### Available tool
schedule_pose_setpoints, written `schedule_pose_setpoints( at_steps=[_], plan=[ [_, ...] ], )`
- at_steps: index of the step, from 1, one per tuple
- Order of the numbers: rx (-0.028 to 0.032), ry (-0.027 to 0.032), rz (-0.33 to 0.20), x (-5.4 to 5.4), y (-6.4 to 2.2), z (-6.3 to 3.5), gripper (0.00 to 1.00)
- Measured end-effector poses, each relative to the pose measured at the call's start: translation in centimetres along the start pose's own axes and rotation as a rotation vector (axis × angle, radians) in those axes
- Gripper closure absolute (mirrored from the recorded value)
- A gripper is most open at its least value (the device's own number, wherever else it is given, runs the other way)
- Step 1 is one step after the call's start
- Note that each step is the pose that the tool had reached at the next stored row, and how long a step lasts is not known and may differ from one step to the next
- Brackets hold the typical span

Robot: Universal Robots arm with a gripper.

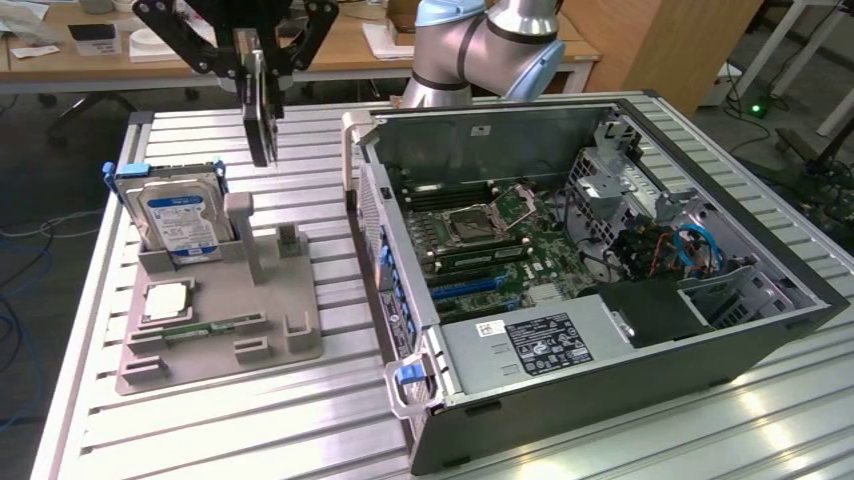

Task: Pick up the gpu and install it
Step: 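Pick up the gpu and move the gpu toward the slot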

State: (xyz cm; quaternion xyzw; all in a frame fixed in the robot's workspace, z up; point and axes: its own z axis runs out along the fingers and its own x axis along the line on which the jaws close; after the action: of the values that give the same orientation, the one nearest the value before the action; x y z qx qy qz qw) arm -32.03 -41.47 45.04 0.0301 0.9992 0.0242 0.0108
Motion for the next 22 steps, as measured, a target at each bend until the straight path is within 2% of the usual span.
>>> schedule_pose_setpoints(
  at_steps=[4, 12, 22],
  plan=[
    [-0.0001, 0.0002, 0.0, -0.8, 0.05, 0.01, 0.72],
    [-0.0001, 0.0002, 0.0, -4.3, 0.26, 0.12, 0.72],
    [-0.0001, 0.0002, 0.0, -8.1, 0.48, 0.22, 0.72]
  ],
)
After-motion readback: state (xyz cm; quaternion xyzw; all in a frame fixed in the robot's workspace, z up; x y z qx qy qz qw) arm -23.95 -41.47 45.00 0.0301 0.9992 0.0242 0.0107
